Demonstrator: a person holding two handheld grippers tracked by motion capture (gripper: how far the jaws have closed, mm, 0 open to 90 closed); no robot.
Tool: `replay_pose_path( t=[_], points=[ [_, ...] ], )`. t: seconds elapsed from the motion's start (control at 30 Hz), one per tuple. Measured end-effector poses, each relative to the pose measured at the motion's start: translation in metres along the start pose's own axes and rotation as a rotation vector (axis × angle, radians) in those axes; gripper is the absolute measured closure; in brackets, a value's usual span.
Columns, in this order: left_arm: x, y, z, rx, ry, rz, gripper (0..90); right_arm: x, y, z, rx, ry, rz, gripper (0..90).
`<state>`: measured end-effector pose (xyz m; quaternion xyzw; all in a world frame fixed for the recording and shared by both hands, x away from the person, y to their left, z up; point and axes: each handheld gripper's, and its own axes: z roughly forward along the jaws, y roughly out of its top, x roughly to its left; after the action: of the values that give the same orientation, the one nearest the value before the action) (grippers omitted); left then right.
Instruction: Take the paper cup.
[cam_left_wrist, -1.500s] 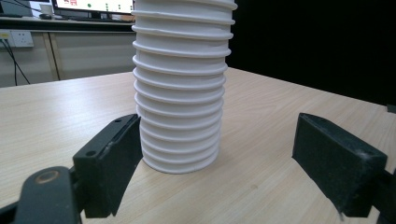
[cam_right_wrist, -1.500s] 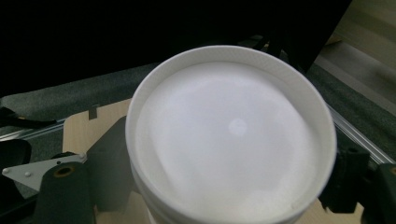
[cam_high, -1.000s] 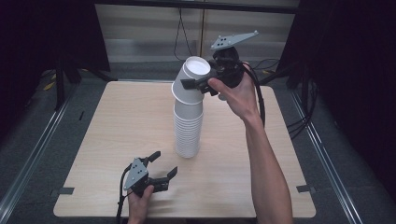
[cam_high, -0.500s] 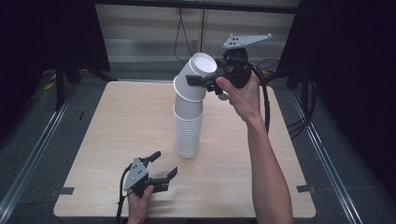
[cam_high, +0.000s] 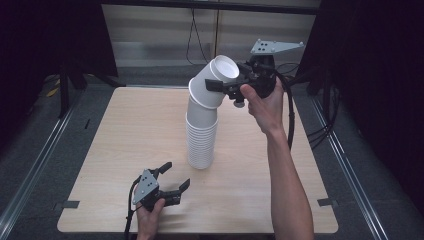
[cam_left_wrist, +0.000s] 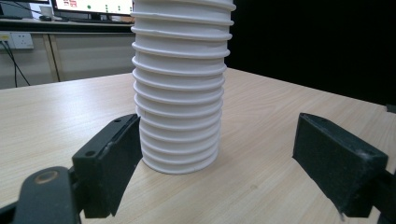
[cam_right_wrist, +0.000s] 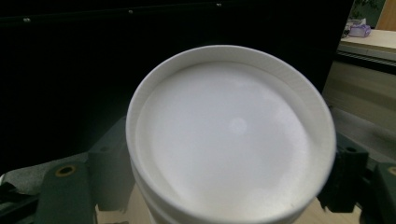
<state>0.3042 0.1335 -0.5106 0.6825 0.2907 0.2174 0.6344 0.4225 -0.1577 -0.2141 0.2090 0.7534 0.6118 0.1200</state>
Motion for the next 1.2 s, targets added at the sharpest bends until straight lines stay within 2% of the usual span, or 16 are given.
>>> replay_pose_path(
  t=[0.17, 0.57, 0.9, 1.2],
  points=[
    [-0.001, 0.0, 0.0, -0.004, -0.004, -0.006, 15.4, 0.0, -0.004, -0.006, -0.036, 0.004, 0.01, 22.1],
    [0.0, 0.0, 0.001, -0.005, -0.007, -0.011, 15.7, 0.001, -0.014, -0.013, -0.071, -0.011, 0.014, 22.0],
    [0.0, 0.0, 0.001, -0.004, -0.01, -0.008, 15.9, 0.004, -0.023, -0.028, -0.112, -0.019, 0.003, 22.1],
    [0.0, 0.0, 0.0, -0.001, -0.011, -0.003, 16.3, 0.006, -0.034, -0.043, -0.143, -0.029, 0.017, 22.1]
  ],
)
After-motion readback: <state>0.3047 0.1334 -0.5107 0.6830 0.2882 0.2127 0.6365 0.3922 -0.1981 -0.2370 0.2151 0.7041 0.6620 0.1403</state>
